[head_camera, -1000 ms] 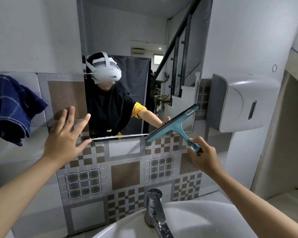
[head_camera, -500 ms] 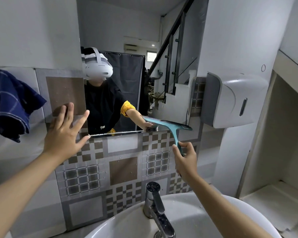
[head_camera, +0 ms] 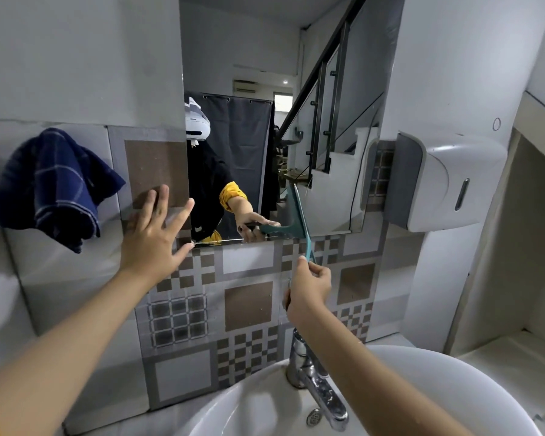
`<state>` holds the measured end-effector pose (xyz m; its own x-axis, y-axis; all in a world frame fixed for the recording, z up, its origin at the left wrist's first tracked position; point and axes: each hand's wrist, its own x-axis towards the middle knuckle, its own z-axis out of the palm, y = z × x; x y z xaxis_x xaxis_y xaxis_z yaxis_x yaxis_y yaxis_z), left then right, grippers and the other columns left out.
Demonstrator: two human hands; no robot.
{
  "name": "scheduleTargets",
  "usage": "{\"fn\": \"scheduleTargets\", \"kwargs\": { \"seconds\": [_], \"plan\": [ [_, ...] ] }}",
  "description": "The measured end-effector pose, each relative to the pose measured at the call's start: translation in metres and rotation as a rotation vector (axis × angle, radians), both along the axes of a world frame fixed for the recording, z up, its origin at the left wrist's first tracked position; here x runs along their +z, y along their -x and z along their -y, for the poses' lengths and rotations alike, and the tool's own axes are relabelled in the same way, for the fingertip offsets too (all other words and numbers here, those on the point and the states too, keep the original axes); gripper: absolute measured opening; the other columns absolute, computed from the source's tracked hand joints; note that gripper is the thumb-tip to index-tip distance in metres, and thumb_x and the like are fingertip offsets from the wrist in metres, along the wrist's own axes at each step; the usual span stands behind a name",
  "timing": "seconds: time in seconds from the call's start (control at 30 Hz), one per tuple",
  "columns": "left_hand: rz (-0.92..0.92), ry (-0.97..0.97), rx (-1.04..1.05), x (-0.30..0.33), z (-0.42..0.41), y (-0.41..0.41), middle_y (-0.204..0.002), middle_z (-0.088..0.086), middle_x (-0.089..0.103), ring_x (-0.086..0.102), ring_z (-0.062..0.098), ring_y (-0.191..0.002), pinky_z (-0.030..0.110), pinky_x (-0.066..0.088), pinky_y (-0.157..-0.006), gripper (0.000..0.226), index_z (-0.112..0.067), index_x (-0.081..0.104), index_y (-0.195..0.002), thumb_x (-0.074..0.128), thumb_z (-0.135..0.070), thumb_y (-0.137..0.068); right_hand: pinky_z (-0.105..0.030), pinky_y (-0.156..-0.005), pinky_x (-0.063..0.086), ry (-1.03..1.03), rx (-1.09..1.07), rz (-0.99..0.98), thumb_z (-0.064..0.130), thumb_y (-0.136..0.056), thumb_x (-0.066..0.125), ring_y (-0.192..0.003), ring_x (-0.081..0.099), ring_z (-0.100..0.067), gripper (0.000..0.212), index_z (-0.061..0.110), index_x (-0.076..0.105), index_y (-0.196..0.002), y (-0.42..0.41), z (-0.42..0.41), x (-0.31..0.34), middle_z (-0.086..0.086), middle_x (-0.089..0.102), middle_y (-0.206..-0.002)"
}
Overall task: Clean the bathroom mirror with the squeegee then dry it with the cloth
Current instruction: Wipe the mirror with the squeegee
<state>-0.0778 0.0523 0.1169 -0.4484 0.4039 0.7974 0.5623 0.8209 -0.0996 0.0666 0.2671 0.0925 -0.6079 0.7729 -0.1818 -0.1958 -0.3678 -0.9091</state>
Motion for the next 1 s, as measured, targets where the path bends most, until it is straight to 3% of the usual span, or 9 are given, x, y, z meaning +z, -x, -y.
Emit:
{"fn": "scheduleTargets", "kwargs": {
  "seconds": [0.23, 0.37, 0.5, 0.67, 0.77, 0.93, 1.0],
  "plan": [
    [0.003, -0.004, -0.025, 0.002, 0.002, -0.002, -0.154, 0.016, 0.013, 0.010, 0.035, -0.141, 0.057, 0.038, -0.097, 0.085, -0.027, 0.027, -0.144, 0.073, -0.037, -0.073, -0.028, -0.050, 0.045, 0.019, 0.035, -0.029, 0.027, -0.094, 0.056, -0.059, 0.046, -0.015, 0.013, 0.017, 0.049, -0.098, 0.003, 0.056, -0.001, -0.004, 0.057, -0.083],
    [0.014, 0.059, 0.008, 0.004, 0.008, -0.001, -0.155, 0.013, 0.011, 0.010, 0.033, -0.142, 0.059, 0.029, -0.103, 0.091, -0.027, 0.026, -0.145, 0.076, -0.037, -0.069, -0.025, -0.046, 0.045, 0.013, 0.044, -0.028, 0.028, -0.093, 0.056, -0.061, 0.051, -0.015, 0.010, 0.022, 0.048, -0.091, 0.006, 0.086, -0.006, -0.003, 0.060, -0.087],
    [0.012, 0.101, 0.055, 0.010, 0.019, -0.004, -0.155, 0.013, 0.013, 0.016, 0.033, -0.141, 0.059, 0.024, -0.104, 0.097, -0.024, 0.025, -0.145, 0.079, -0.036, -0.065, -0.027, -0.058, 0.052, 0.001, 0.049, -0.053, 0.027, -0.092, 0.058, -0.069, 0.056, -0.015, 0.009, 0.023, 0.050, -0.092, 0.011, 0.110, -0.014, -0.004, 0.060, -0.096],
    [0.043, 0.082, 0.082, 0.011, 0.031, -0.004, -0.156, 0.012, 0.004, 0.004, 0.031, -0.143, 0.055, 0.011, -0.108, 0.097, -0.021, 0.022, -0.146, 0.078, -0.036, -0.068, -0.025, -0.057, 0.049, -0.053, 0.051, -0.085, 0.024, -0.093, 0.057, -0.067, 0.054, -0.012, 0.009, 0.020, 0.049, -0.092, 0.010, 0.120, -0.018, 0.000, 0.058, -0.090],
    [0.057, 0.094, 0.069, 0.010, 0.035, -0.003, -0.156, 0.012, 0.003, 0.001, 0.029, -0.143, 0.055, 0.009, -0.109, 0.097, -0.020, 0.022, -0.146, 0.078, -0.032, -0.067, -0.031, -0.064, 0.054, -0.088, 0.098, -0.088, 0.025, -0.093, 0.058, -0.069, 0.056, -0.014, 0.010, 0.023, 0.049, -0.088, 0.010, 0.131, -0.025, -0.001, 0.059, -0.089],
    [0.069, 0.115, 0.072, 0.010, 0.039, -0.003, -0.156, 0.011, 0.002, 0.001, 0.029, -0.143, 0.055, 0.009, -0.109, 0.097, -0.021, 0.021, -0.146, 0.078, -0.029, -0.068, -0.028, -0.061, 0.055, -0.098, 0.160, -0.119, 0.024, -0.093, 0.058, -0.066, 0.055, -0.012, 0.009, 0.022, 0.049, -0.094, 0.006, 0.145, -0.033, -0.002, 0.059, -0.090],
    [0.061, 0.124, 0.076, 0.008, 0.042, -0.002, -0.156, 0.011, 0.002, 0.001, 0.029, -0.143, 0.055, 0.008, -0.109, 0.096, -0.020, 0.021, -0.146, 0.077, -0.029, -0.069, -0.033, -0.065, 0.058, -0.110, 0.171, -0.124, 0.022, -0.093, 0.058, -0.066, 0.057, -0.012, 0.009, 0.021, 0.050, -0.093, 0.006, 0.147, -0.036, -0.001, 0.059, -0.089]
  ]
}}
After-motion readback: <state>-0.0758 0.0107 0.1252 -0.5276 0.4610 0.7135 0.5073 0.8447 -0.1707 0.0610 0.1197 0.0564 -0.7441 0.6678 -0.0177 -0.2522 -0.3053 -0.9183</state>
